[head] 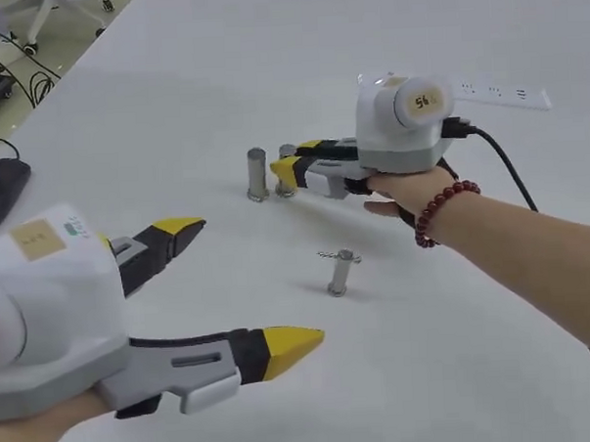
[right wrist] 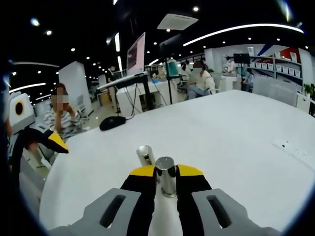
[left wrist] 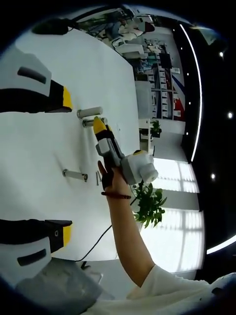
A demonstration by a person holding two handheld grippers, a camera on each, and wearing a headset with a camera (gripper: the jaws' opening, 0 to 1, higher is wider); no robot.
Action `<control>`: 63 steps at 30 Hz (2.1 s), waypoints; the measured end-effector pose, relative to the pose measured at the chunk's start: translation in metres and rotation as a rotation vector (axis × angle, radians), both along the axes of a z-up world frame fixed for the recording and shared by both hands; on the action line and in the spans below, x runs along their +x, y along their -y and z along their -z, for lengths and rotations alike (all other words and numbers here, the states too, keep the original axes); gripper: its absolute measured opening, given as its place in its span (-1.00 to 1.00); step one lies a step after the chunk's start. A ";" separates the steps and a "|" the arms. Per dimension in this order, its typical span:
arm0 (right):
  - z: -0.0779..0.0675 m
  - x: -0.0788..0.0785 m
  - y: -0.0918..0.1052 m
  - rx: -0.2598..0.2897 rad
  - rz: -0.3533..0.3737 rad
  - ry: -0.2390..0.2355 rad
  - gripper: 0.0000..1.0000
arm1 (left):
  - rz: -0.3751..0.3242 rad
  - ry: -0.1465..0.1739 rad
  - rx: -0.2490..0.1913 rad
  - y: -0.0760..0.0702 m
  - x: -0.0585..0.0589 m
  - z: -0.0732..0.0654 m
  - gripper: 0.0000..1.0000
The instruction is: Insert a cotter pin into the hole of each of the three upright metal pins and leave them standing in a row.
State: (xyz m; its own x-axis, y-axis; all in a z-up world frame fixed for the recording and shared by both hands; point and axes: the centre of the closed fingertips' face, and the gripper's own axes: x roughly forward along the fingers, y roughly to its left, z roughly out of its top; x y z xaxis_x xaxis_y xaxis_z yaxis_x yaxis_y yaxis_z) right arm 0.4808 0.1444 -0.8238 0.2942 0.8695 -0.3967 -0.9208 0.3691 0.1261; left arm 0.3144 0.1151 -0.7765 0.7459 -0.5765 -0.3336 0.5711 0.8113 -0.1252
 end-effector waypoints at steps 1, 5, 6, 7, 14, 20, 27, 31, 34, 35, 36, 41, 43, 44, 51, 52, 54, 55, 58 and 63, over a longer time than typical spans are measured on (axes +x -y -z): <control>0.000 0.000 0.000 0.000 0.000 -0.001 -0.67 | -0.001 -0.002 0.000 -0.001 0.000 0.000 0.79; 0.000 0.001 0.000 -0.008 -0.013 0.010 -0.69 | -0.008 -0.009 -0.002 -0.004 -0.001 0.002 0.80; 0.000 0.001 0.000 -0.009 -0.013 0.008 -0.70 | -0.009 -0.009 -0.002 -0.004 -0.001 0.002 0.80; 0.000 0.002 0.001 -0.014 -0.013 0.014 -0.70 | -0.010 -0.009 -0.003 -0.005 -0.001 0.002 0.80; -0.001 0.003 0.003 -0.041 -0.021 0.016 -0.73 | 0.001 -0.012 -0.006 -0.002 0.000 0.003 0.79; -0.001 -0.001 0.007 -0.065 -0.044 0.024 -0.74 | 0.007 -0.018 -0.007 -0.001 0.001 0.004 0.79; -0.005 -0.005 0.016 -0.087 -0.048 0.041 -0.74 | 0.008 -0.014 -0.005 -0.001 0.002 0.002 0.79; -0.008 -0.006 0.019 -0.102 -0.052 0.059 -0.74 | 0.010 -0.014 0.001 -0.001 0.002 0.001 0.79; -0.013 -0.011 0.025 -0.101 -0.051 0.064 -0.74 | 0.013 -0.005 0.000 0.001 0.002 -0.003 0.79; -0.014 -0.012 0.026 -0.102 -0.051 0.065 -0.74 | 0.014 -0.003 -0.001 0.001 0.002 -0.004 0.79; -0.015 -0.014 0.029 -0.105 -0.050 0.068 -0.74 | 0.013 -0.001 -0.002 0.002 0.002 -0.005 0.79; -0.018 -0.019 0.040 -0.105 -0.034 0.060 -0.74 | 0.016 0.006 -0.004 0.006 0.000 -0.008 0.80; -0.019 -0.017 0.042 -0.105 -0.024 0.058 -0.74 | 0.017 0.007 -0.006 0.007 -0.001 -0.009 0.80; -0.020 -0.019 0.046 -0.109 -0.020 0.060 -0.74 | 0.017 0.008 -0.007 0.007 -0.001 -0.009 0.80; -0.023 -0.031 0.068 -0.124 -0.006 0.070 -0.74 | 0.013 0.014 -0.008 0.009 -0.004 -0.012 0.79; -0.023 -0.033 0.071 -0.125 -0.004 0.068 -0.74 | 0.012 0.015 -0.005 0.009 -0.004 -0.012 0.78; -0.023 -0.038 0.077 -0.126 0.000 0.067 -0.74 | 0.014 0.016 -0.004 0.009 -0.005 -0.012 0.78; -0.023 -0.041 0.080 -0.129 0.003 0.065 -0.74 | 0.014 0.016 -0.005 0.010 -0.005 -0.012 0.79; -0.023 -0.047 0.088 -0.130 0.008 0.064 -0.74 | 0.018 0.021 -0.006 0.012 -0.007 -0.014 0.79; -0.022 -0.057 0.098 -0.135 0.018 0.064 -0.74 | 0.022 0.025 -0.004 0.015 -0.010 -0.016 0.79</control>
State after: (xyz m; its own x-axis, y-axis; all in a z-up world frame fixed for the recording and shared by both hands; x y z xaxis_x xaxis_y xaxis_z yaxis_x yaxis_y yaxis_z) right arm 0.4240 0.0469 -0.8015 0.3374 0.8038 -0.4899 -0.9186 0.3948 0.0150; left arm 0.3049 0.0997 -0.7606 0.7407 -0.5947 -0.3126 0.5921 0.7977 -0.1145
